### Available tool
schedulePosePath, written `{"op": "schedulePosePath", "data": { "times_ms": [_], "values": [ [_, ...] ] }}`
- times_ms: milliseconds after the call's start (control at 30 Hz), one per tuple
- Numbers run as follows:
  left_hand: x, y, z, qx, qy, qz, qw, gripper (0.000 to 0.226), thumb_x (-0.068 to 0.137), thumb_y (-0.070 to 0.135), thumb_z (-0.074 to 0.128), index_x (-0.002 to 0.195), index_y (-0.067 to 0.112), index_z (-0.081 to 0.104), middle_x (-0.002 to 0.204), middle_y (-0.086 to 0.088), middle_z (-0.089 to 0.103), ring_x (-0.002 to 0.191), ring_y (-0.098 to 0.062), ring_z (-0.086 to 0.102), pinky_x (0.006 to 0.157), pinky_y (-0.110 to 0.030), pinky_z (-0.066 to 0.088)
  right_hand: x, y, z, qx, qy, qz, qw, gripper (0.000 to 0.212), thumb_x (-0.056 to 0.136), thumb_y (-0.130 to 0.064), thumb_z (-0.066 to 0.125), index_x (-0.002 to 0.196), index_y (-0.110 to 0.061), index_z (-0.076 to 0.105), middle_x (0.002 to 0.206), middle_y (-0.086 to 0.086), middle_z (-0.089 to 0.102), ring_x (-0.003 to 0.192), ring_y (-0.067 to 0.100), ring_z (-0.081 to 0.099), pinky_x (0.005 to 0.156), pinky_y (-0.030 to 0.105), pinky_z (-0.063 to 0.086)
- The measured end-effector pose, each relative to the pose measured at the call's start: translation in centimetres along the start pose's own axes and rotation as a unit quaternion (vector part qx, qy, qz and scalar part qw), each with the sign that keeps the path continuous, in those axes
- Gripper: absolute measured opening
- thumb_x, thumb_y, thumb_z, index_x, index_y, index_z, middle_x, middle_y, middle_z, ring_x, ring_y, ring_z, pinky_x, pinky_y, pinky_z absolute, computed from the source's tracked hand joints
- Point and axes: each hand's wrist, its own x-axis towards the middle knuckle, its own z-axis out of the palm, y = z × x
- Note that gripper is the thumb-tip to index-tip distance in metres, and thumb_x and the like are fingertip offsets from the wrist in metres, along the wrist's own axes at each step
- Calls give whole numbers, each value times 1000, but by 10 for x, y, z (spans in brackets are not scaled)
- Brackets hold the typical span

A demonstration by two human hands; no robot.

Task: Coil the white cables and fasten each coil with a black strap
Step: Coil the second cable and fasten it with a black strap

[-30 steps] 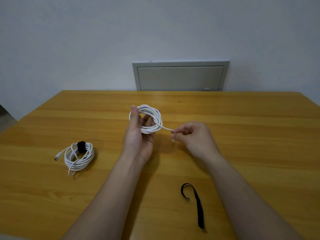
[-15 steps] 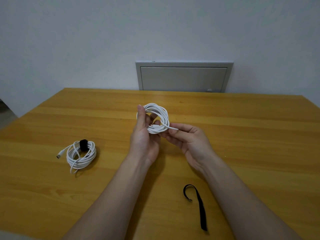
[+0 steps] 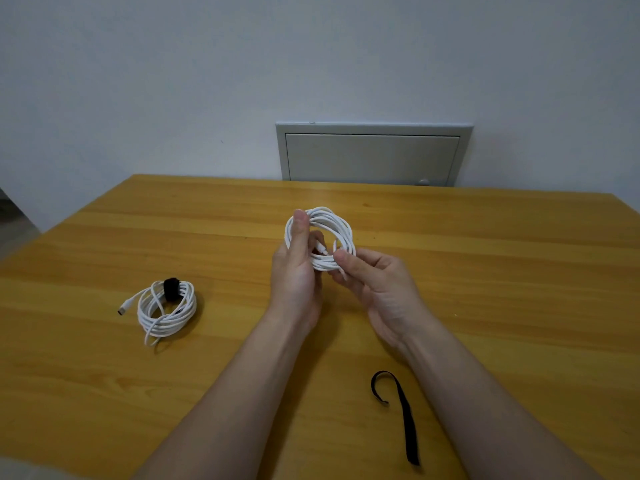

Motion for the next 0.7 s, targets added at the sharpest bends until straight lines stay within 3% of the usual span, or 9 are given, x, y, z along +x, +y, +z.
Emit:
{"op": "schedulePosePath", "data": {
  "times_ms": [200,300,433,533,600,700],
  "values": [
    [-5,-5,4,66,-6,43,997,46,87,58,58,65,19,50,62,-1,41,56,-16,43,51,-31,38,-1,4,2,-19,57,9,998,31,62,-19,89,87,-4,78,86,15,68,83,26,55,73,25,52],
    [-3,-9,4,66,-29,42,997,47,90,57,55,70,15,53,65,-8,53,59,-20,52,55,-32,43,1,5,3,2,84,4,996,8,81,-3,79,89,-3,77,90,19,62,84,26,55,73,26,52],
    [0,-13,2,90,-40,43,994,47,92,54,56,75,10,56,64,-10,61,58,-24,59,56,-35,48,2,2,1,11,82,5,997,11,87,4,69,86,-3,77,86,13,71,76,17,63,69,24,51],
    [1,-15,-3,151,-16,85,985,36,94,50,65,88,15,60,66,-3,64,62,-23,60,61,-39,49,2,1,-2,16,78,19,997,14,88,6,67,83,-4,76,81,8,74,72,13,67,68,22,52],
    [0,-13,-4,185,33,116,975,35,93,42,73,103,18,50,71,0,64,61,-18,60,58,-39,48,3,2,-3,13,86,23,996,14,88,6,67,84,-4,76,82,8,75,72,13,68,68,22,52],
    [-1,-11,-7,259,73,214,939,42,89,35,79,92,17,41,71,7,51,56,-13,50,55,-37,42,4,5,-2,3,94,19,995,10,87,4,69,85,-4,76,84,10,75,74,14,67,70,24,52]
  ]
}}
